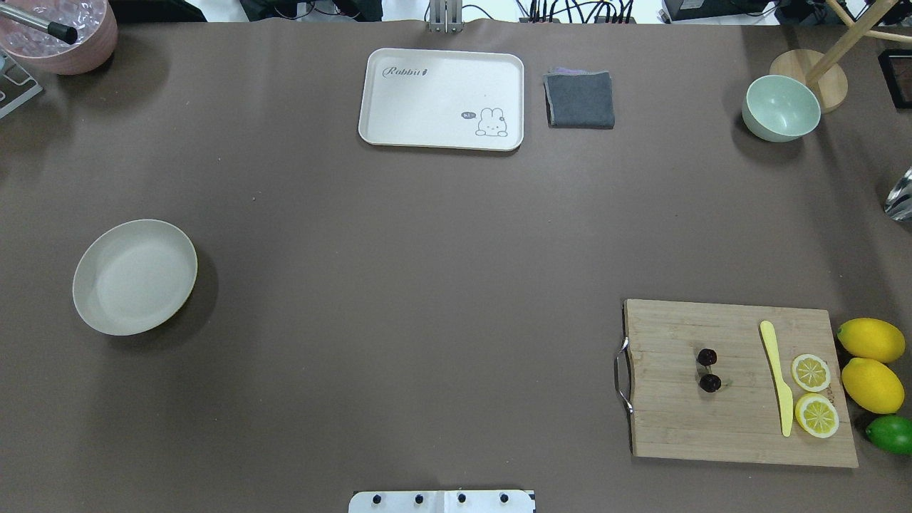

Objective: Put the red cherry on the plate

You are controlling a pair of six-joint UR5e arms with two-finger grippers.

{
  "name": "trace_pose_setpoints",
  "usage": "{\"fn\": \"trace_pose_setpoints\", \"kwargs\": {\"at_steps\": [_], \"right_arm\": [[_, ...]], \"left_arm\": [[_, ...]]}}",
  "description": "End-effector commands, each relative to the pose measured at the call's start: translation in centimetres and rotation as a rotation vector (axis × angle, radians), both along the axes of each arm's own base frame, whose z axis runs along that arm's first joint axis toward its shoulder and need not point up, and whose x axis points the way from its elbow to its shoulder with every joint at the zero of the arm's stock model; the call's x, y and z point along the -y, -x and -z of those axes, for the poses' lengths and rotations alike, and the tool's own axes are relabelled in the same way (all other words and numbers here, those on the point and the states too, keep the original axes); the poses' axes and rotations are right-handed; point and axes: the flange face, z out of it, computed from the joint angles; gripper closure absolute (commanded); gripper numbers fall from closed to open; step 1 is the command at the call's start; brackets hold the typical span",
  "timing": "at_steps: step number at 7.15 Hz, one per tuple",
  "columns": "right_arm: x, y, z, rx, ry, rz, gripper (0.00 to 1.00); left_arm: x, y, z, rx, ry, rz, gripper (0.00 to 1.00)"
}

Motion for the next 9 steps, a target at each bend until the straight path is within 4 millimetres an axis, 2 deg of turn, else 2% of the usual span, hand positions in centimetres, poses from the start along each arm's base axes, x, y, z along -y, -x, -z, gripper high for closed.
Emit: {"fn": "trace_pose_setpoints", "kwargs": {"at_steps": [1,3,4,6,8,9], "right_arm": [[0.0,0.0,0.0,0.001,0.000,0.000,0.00],[-0.1,0.0,0.0,0.002,0.000,0.000,0.00],[0.0,0.0,0.1,0.000,-0.001,0.000,0.00],[0.0,0.0,0.1,0.000,-0.001,0.000,0.00],[-0.1,0.0,0.0,0.002,0.000,0.000,0.00],[-0.1,0.0,0.0,0.000,0.000,0.000,0.00]], "left_arm": [[0.8,-1.9,-1.7,-0.024,0.004,-0.004,0.07],[0.7,-4.8,-3.0,-0.028,0.009,-0.002,0.07],[0.7,-5.9,-4.5,-0.037,-0.003,0.006,0.07],[-0.1,-10.2,-5.9,-0.055,0.008,0.021,0.07],[-0.6,-13.3,-4.7,-0.075,0.025,0.029,0.07],[-0.5,-13.5,-4.8,-0.050,0.012,0.041,0.07]]}}
